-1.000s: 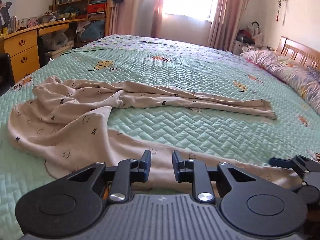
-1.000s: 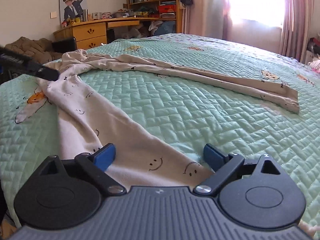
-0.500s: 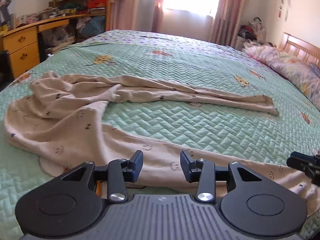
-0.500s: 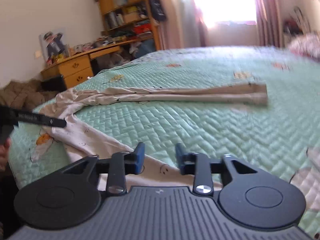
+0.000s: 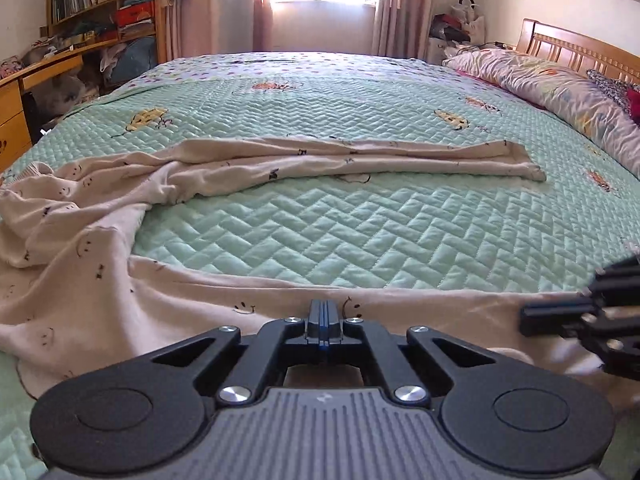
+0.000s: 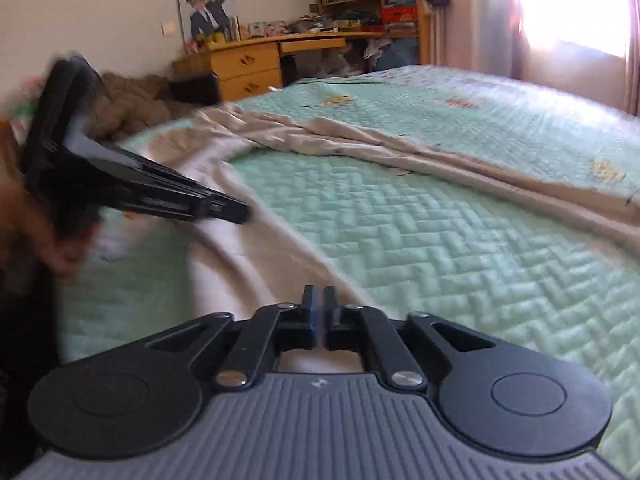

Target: Fold clothes

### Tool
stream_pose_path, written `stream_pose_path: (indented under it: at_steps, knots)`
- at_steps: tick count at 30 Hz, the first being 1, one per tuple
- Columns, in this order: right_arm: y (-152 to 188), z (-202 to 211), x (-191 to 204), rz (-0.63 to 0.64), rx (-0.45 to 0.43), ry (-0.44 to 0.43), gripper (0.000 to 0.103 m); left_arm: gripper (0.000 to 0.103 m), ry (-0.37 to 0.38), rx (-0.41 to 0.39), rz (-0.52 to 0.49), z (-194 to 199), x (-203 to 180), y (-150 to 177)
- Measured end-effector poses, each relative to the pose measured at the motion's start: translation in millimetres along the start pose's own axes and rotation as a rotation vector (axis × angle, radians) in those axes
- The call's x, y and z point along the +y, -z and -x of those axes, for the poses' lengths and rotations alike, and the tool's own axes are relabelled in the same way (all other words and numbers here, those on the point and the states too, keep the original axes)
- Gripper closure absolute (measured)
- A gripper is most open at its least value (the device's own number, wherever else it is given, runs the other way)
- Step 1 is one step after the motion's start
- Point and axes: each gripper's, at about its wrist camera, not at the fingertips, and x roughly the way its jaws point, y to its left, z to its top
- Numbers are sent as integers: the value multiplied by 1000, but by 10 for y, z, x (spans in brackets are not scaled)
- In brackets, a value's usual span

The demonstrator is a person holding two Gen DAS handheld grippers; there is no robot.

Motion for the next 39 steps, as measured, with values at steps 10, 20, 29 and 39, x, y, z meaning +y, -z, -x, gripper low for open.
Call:
stream_pose_path:
  at_steps: [10, 20, 29, 39]
  knots:
    - [121, -108, 86, 107, 27, -148, 0, 92, -308, -119, -329, -77, -617, 350]
    - [185, -93, 193, 200, 36, -122, 0, 67, -363, -90, -224, -31, -531, 218]
    - [193, -88, 188, 208, 33, -117, 0, 39, -360, -40, -105, 82, -368, 142]
    - [181, -88, 184, 208, 35, -118, 0, 31, -364, -49, -137, 152, -377, 182]
